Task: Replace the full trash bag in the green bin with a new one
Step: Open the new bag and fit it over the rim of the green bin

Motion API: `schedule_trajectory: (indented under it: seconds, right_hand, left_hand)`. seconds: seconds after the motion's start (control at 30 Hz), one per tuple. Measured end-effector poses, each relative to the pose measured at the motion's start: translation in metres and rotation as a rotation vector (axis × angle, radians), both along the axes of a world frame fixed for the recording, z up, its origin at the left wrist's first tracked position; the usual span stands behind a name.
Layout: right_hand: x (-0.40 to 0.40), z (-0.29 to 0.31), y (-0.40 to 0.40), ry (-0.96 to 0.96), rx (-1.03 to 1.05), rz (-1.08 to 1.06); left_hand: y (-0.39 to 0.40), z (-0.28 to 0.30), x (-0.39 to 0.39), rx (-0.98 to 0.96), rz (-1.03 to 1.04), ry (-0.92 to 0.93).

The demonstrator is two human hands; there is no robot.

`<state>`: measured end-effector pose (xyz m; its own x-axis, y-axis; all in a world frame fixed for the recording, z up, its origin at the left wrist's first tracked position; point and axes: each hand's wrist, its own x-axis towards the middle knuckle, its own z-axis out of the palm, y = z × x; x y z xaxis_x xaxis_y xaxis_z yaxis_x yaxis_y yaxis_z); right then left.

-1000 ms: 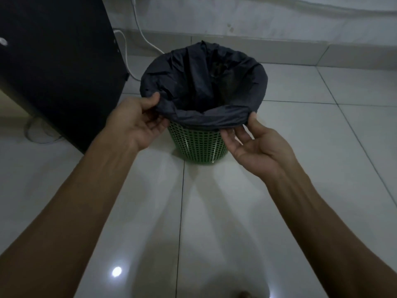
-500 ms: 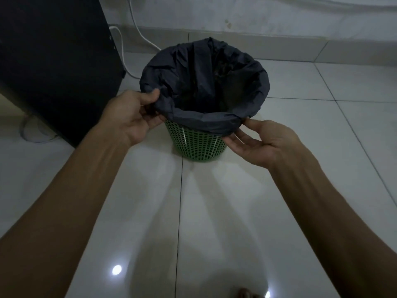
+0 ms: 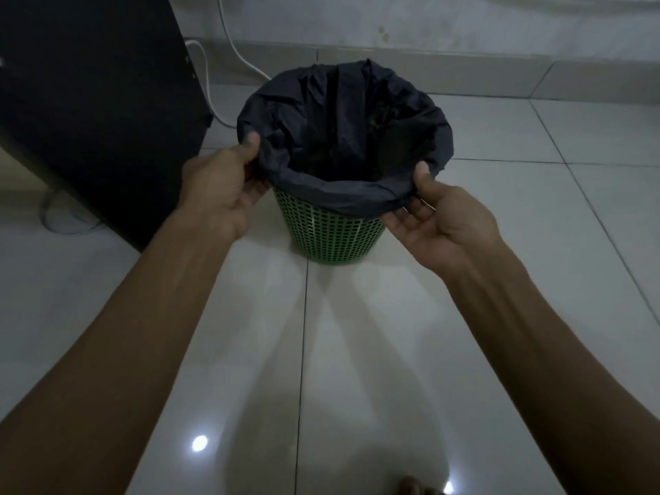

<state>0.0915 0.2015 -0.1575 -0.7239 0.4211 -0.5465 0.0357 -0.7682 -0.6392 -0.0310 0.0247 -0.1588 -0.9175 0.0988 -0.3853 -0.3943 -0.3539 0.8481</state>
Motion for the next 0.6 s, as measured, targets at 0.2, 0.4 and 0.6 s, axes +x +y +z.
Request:
schedule_trajectory:
  seconds: [0.2, 0.4, 0.6]
  right_hand:
    - [0.002, -0.019, -0.016, 0.186, -0.079, 0.013]
    - [0.006, -0.028, -0.020, 0.238, -0.262, 0.032]
    - [0.001, -0.021, -0.019, 0.175, -0.306, 0.010]
  left_hand:
    - [0.013, -0.007, 0.058, 0.094, 0.023, -0.102]
    - [0.022, -0.003, 0.056, 0.236, 0.003, -0.152]
    - [0.021, -0.008, 0.060, 0.465, 0.035, -0.280]
